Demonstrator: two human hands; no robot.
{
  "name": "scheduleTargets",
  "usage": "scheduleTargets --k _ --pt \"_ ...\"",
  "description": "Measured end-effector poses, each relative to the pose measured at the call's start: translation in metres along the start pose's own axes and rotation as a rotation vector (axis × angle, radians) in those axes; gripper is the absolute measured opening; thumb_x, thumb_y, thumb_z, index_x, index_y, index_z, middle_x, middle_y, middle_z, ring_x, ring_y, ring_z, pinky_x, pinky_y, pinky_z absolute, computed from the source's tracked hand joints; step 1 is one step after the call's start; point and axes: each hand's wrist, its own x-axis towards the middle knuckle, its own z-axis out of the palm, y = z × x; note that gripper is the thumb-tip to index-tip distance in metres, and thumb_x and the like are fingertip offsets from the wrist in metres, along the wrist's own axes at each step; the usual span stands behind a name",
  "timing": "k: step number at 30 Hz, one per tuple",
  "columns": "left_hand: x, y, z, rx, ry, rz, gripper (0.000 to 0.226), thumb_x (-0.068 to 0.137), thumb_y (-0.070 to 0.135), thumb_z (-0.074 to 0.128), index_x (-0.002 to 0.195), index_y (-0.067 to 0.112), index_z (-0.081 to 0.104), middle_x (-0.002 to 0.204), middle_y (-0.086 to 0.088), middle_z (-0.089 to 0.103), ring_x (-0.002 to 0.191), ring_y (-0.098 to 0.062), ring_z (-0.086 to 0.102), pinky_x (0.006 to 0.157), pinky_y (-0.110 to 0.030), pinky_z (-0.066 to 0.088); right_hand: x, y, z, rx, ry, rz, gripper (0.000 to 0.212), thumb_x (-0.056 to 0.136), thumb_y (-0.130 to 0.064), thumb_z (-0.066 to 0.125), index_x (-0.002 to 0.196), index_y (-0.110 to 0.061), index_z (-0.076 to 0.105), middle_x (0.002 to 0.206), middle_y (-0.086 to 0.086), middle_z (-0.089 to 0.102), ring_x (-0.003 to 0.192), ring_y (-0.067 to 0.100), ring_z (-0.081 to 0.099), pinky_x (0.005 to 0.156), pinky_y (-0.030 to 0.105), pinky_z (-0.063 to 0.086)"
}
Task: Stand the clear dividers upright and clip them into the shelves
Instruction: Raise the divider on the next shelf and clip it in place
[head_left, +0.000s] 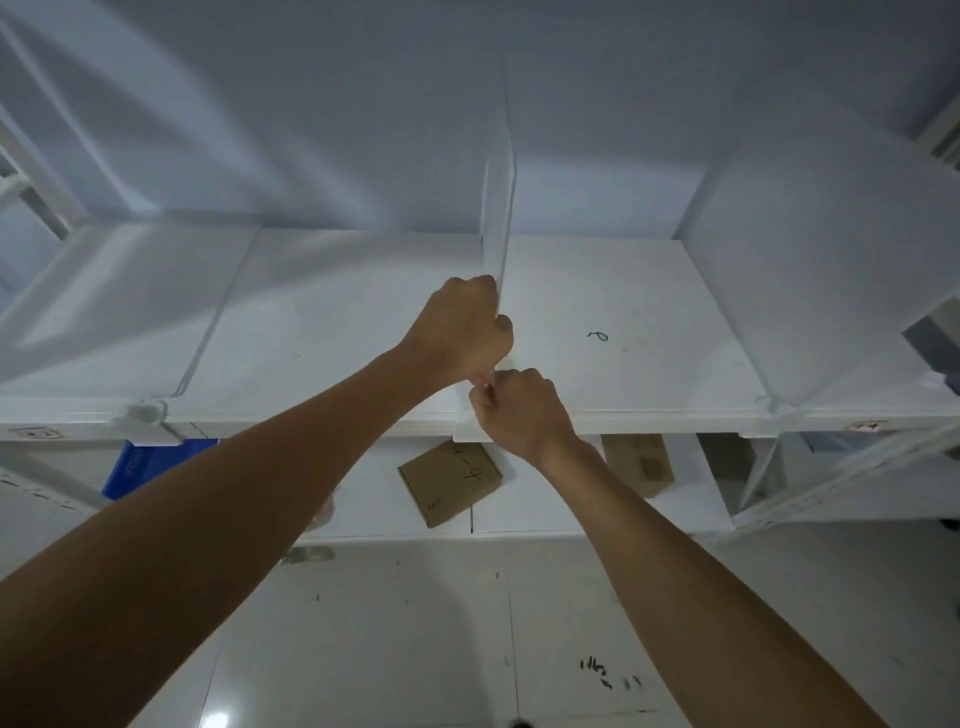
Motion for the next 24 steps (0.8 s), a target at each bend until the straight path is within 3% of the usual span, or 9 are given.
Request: scheduleTargets --k 4,7,10,13,16,20,24 --pt "0.003 -0.002 -0.001 0.029 0.009 0.001 0.022 0.081 0.012 0.042 0.087 -0.006 0.053 0.07 -0.023 0.069 0.065 -0.039 0.071 0.069 -0.053 0.061 0.004 0.005 0.003 0.052 0.003 -0.017 0.038 0.101 -0.025 0.037 0.071 -0.009 0.053 0.053 -0.004 0.04 0.055 0.018 0.045 0.064 0.029 0.035" --pt "0.003 -0.001 0.001 0.038 0.017 0.022 0.019 0.083 0.012 0.043 0.085 -0.005 0.052 0.068 -0.022 0.067 0.063 -0.038 0.07 0.068 -0.053 0.06 0.004 0.006 0.007 0.055 0.009 -0.023 0.037 0.101 -0.024 0.038 0.07 -0.01 0.054 0.052 -0.005 0.039 0.05 0.01 0.04 0.062 0.028 0.035" --pt "0.004 0.001 0.002 0.089 0.016 0.063 0.014 0.086 0.01 0.045 0.075 0.001 0.046 0.062 -0.014 0.058 0.059 -0.034 0.06 0.06 -0.042 0.055 0.005 0.002 0.008 0.02 0.035 -0.022 0.045 0.1 -0.023 0.041 0.056 -0.02 0.032 0.05 -0.005 0.034 0.047 0.009 0.032 0.053 0.027 0.027" --pt "0.004 0.0 0.002 0.104 0.043 0.075 0.028 0.089 0.008 0.048 0.065 0.011 0.033 0.06 -0.006 0.042 0.058 -0.025 0.044 0.05 -0.033 0.035 0.005 -0.002 0.006 -0.016 0.032 -0.009 0.049 0.102 -0.025 0.04 0.056 -0.024 0.024 0.053 -0.006 0.033 0.049 0.008 0.031 0.054 0.027 0.026" --pt "0.002 -0.006 0.003 0.077 0.066 0.063 0.033 0.088 0.006 0.048 0.062 0.013 0.028 0.057 -0.005 0.038 0.054 -0.022 0.038 0.047 -0.031 0.03 0.007 -0.002 0.008 -0.024 0.014 -0.014 0.048 0.103 -0.026 0.038 0.057 -0.023 0.025 0.055 -0.006 0.034 0.053 0.012 0.036 0.062 0.028 0.031" --pt "0.002 -0.007 0.001 0.068 0.068 0.066 0.033 0.088 0.006 0.047 0.062 0.014 0.028 0.057 -0.005 0.038 0.053 -0.022 0.039 0.046 -0.03 0.03 0.006 -0.004 0.007 -0.073 0.033 -0.044 0.035 0.103 -0.024 0.037 0.07 -0.012 0.043 0.059 0.0 0.039 0.058 0.02 0.04 0.061 0.029 0.03" --pt "0.005 0.001 -0.001 0.044 0.036 0.045 0.022 0.091 0.011 0.048 0.071 0.008 0.041 0.062 -0.008 0.048 0.058 -0.027 0.052 0.05 -0.033 0.042 0.004 -0.002 0.006 -0.112 0.087 -0.036 0.029 0.103 -0.021 0.037 0.079 -0.009 0.048 0.067 0.003 0.047 0.063 0.023 0.042 0.063 0.029 0.03"
